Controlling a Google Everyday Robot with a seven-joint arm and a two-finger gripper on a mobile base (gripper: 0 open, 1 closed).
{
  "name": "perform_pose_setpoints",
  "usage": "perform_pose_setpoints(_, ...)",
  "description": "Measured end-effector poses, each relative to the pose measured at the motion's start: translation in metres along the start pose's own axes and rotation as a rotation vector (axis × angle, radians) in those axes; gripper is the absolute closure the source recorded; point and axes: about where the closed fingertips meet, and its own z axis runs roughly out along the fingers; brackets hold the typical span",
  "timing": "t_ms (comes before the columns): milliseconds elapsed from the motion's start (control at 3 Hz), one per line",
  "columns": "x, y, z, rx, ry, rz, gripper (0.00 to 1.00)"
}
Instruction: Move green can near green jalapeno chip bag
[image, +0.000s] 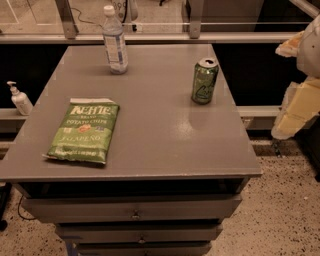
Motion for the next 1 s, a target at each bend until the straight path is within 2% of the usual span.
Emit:
perform_pose_setpoints(333,0.003,-0.045,0.013,0.114,-0.115,0.012,0.0)
perform_pose_setpoints(667,-0.005,-0.094,0.041,0.176,-0.248,0.042,0.0)
perform_pose_setpoints(1000,-0.014,-0.126,0.075,0.159,-0.376,0.124,0.0)
